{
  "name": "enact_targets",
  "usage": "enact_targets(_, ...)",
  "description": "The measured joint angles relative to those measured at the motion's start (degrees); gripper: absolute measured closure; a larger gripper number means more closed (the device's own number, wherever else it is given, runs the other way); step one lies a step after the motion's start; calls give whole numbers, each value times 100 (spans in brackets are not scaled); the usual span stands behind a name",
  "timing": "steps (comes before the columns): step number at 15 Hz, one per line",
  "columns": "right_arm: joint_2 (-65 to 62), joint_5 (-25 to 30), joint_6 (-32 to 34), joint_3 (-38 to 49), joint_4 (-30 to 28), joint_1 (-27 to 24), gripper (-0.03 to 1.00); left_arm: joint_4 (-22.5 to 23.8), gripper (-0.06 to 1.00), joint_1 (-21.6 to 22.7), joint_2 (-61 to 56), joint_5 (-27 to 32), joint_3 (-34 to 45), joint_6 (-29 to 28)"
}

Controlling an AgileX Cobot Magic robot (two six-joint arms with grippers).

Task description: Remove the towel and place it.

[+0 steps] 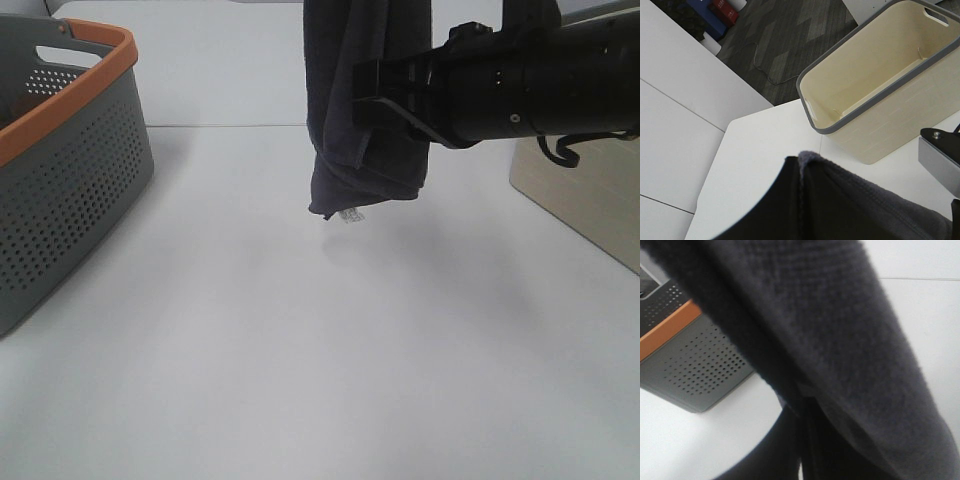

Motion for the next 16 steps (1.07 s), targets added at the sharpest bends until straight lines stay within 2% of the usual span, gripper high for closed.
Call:
enact_targets(2,-92,390,670,6,-619,0,97,74,94,0,0,34,0,-126)
enact_targets(4,-338,739,2126,6,-2257,0,97,424,94,0,0,258,0,-476)
enact_targets(5,-453,968,3042,6,-3380,0,97,716,94,0,0,378,0,-705)
enact_targets(6,-630,1650,4899,-218,-5409,0,97,1387,94,0,69,682,0,-1175)
enact_targets(7,-710,2143,5649,-435,-6383,0,97,1650,94,0,138,808,0,-1346)
enact_targets(8,-779,2653,6113,-676,-7110,0,97,1856,94,0,223,1008,0,-1444)
enact_targets(9,-802,2871,6274,-819,-7448,0,97,1914,94,0,269,1134,0,-1473)
enact_targets(12,-894,4005,6858,-1599,-8766,0,97,1954,94,0,447,1891,0,-1719)
enact_targets(14,-894,4228,6984,-2051,-9425,0,97,2023,94,0,464,2057,0,-2315)
enact_targets(16,-842,4228,6990,-2378,-9998,0,97,2366,94,0,476,2068,0,-2934)
